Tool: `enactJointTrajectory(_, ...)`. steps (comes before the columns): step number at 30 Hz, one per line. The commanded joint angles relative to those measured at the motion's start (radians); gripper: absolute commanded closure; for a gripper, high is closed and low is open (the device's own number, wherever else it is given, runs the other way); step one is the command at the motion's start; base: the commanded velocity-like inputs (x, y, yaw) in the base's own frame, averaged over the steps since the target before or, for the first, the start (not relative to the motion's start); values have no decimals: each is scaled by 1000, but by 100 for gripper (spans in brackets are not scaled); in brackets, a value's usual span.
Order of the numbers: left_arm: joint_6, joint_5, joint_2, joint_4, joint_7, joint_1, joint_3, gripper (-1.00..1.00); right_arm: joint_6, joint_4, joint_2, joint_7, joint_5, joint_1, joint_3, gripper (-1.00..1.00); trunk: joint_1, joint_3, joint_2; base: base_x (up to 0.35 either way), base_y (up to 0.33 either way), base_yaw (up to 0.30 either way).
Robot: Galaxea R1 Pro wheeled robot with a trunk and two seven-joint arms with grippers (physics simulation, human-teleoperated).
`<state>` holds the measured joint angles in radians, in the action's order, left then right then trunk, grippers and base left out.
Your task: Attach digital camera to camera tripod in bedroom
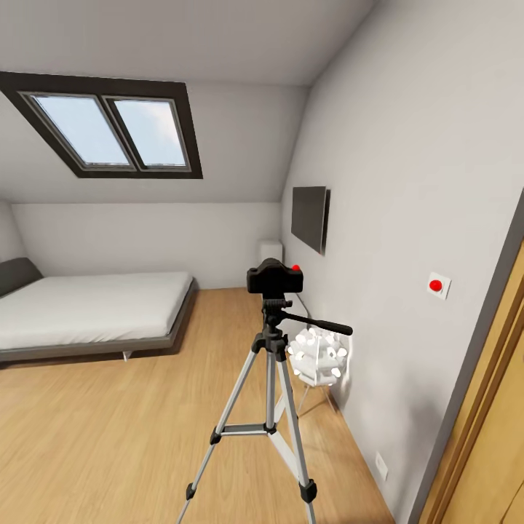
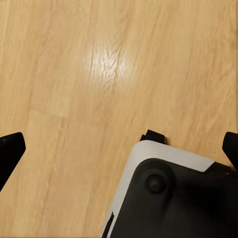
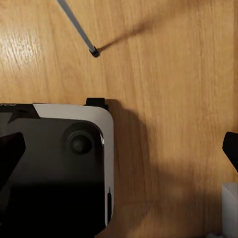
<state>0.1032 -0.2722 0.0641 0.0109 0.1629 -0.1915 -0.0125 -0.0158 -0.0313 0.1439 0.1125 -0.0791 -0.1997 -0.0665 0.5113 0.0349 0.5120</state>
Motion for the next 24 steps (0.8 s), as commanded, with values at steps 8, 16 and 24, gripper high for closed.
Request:
enactJointTrajectory(8, 5, -7, -6, 5, 0, 0, -7, -100, -7, -2, 0, 1, -13, -1, -7, -100, 0, 0, 1, 0, 0, 0)
enactJointTrajectory(16, 4, -6, -3, 6, 0, 0, -1, -100, -9, 0, -5, 1, -17, -1, -7, -100, 0, 0, 1, 0, 0, 0)
enactJointTrajectory(24, 5, -7, -5, 6, 0, 0, -2, -100, -10, 3, -34, 1, -19, -1, -7, -100, 0, 0, 1, 0, 0, 0)
